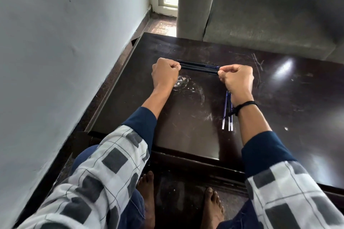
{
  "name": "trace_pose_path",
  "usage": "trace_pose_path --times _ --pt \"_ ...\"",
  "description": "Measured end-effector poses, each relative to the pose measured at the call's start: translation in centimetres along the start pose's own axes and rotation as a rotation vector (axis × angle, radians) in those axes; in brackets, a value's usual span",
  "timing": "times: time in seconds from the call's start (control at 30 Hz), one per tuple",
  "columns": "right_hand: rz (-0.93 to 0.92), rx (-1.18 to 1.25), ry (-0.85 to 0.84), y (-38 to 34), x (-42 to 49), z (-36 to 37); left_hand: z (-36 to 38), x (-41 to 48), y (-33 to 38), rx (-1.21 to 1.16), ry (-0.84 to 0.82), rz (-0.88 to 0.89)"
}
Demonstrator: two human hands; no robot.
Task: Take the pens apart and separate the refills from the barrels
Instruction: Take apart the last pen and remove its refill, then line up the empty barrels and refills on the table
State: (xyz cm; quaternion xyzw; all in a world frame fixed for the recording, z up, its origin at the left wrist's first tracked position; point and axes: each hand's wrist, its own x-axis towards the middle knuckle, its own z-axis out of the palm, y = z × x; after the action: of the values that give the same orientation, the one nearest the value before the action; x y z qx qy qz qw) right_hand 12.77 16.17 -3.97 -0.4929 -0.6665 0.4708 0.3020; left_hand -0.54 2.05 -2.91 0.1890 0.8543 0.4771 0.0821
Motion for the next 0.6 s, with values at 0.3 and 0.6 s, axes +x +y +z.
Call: trace_pose_path --times 0.3,0.6 --pt "0.036 -0.129 0.078 0.2 0.2 1.0 0.8 1.9 -0.4 0.199 -0.019 0.011" --pt "0.059 -0.077 0.046 0.6 0.5 1.0 0.5 2.0 -0.4 0.19 -0.01 -0.005"
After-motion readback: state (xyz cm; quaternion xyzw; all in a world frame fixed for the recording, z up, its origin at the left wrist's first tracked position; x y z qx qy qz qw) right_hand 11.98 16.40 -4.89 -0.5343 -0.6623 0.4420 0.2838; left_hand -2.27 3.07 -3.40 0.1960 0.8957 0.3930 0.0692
